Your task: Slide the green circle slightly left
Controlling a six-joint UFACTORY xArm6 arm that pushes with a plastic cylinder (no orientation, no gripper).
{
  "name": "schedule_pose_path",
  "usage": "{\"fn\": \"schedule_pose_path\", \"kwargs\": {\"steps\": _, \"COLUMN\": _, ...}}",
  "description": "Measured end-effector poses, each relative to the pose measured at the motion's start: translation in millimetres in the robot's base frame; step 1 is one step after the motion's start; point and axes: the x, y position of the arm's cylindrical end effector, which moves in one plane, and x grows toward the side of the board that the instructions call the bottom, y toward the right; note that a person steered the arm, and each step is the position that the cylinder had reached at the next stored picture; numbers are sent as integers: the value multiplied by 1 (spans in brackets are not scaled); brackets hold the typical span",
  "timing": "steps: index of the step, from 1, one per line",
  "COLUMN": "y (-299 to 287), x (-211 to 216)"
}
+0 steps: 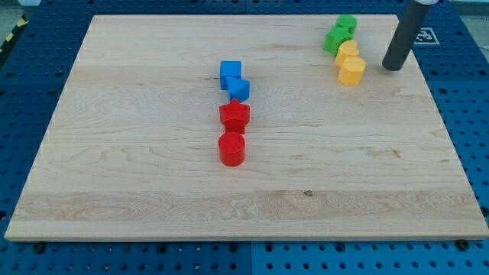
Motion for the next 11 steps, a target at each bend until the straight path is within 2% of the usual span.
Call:
{"fn": "schedule_pose_path", "kwargs": {"steps": 2, "y": 0, "x": -6}}
{"fn": "schedule_pose_path", "kwargs": {"steps": 5, "y": -1, "x": -82}}
{"fn": "schedule_pose_path", "kwargs": {"steps": 9, "y": -46, "x": -85}}
{"fn": "schedule_pose_path", "kwargs": {"steps": 11, "y": -48, "x": -120}}
